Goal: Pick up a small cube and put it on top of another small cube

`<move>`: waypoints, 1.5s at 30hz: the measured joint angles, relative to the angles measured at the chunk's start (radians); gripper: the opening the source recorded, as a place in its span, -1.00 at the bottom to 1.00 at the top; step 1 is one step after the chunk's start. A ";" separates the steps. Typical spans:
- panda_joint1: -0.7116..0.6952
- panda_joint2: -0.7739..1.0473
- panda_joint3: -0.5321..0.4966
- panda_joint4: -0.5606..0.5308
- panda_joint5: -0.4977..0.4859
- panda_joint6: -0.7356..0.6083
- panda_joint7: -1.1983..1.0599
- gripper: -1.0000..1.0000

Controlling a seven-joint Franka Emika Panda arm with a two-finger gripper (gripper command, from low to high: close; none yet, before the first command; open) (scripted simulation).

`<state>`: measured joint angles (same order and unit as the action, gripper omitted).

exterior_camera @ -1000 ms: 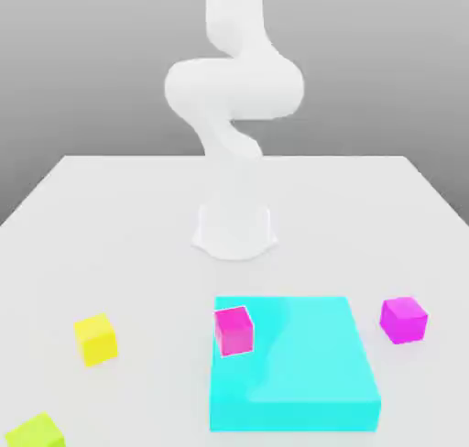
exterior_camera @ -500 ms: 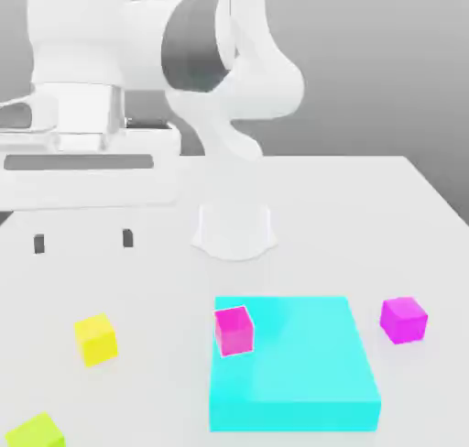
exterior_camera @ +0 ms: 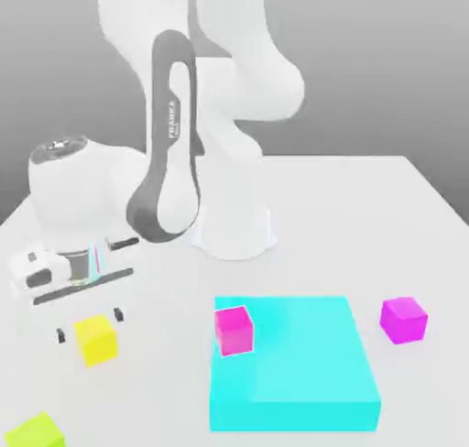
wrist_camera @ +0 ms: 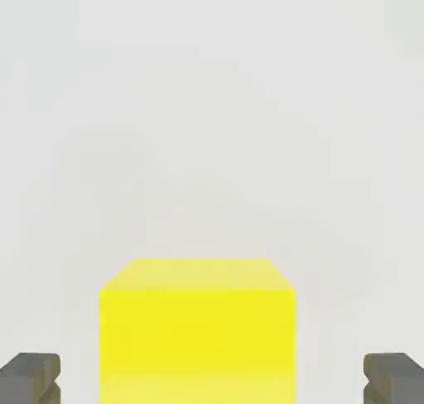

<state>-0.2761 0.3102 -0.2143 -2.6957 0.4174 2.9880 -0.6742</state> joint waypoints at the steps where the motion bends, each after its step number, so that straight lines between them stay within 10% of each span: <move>1: 0.000 0.000 0.000 0.000 0.000 0.000 0.000 -1.00; 6: -0.009 0.006 0.010 0.001 0.005 0.002 -0.005 -1.00; 13: 0.119 -0.208 -0.169 -0.037 -0.283 -0.148 0.212 -1.00; 34: 0.955 -0.392 0.272 -0.008 -0.367 -0.319 0.650 -1.00; 41: 0.969 -0.236 0.294 -0.045 -0.439 -0.175 0.742 -1.00; 42: 0.972 -0.204 0.290 -0.044 -0.447 -0.144 0.748 1.00; 45: 0.972 -0.204 0.290 -0.044 -0.447 -0.144 0.748 1.00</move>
